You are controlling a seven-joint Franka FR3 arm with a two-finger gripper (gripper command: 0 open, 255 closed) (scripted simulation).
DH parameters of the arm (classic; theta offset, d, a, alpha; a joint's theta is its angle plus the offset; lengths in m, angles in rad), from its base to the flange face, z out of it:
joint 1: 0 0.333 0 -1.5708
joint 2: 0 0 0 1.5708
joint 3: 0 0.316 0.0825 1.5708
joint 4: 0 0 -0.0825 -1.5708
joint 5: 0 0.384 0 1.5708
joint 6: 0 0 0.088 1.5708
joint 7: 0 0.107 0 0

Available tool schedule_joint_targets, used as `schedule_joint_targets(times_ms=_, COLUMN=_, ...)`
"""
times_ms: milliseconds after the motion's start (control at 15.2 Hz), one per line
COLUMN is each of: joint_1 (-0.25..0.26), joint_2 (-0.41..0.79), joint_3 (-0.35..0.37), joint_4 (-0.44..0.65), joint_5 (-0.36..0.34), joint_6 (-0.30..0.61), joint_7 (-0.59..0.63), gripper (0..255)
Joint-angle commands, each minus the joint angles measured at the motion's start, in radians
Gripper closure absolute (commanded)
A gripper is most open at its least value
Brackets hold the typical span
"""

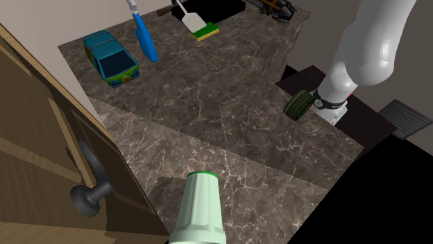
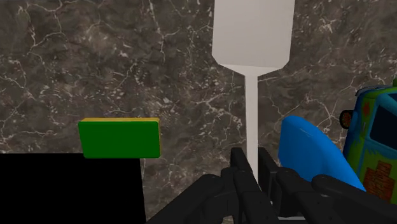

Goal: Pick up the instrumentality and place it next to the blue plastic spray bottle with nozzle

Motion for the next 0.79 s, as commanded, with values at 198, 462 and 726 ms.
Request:
schedule_joint_targets(times_ms=198, joint_1=0.003, joint_2=-0.008, joint_3=0.001, joint_4=-0.078, joint_5=-0.001, joint_6=0.071, joint_7=0.005, gripper=255)
schedule_joint_targets(times_ms=462, joint_1=0.003, joint_2=-0.007, joint_3=0.002, joint_4=-0.132, joint_5=-0.002, joint_6=0.125, joint_7=0.006, gripper=255)
schedule_joint_targets(times_ms=726, joint_1=0.004, joint_2=-0.003, joint_3=0.002, joint_4=-0.180, joint_5=-0.002, joint_6=0.177, joint_7=0.007, gripper=255)
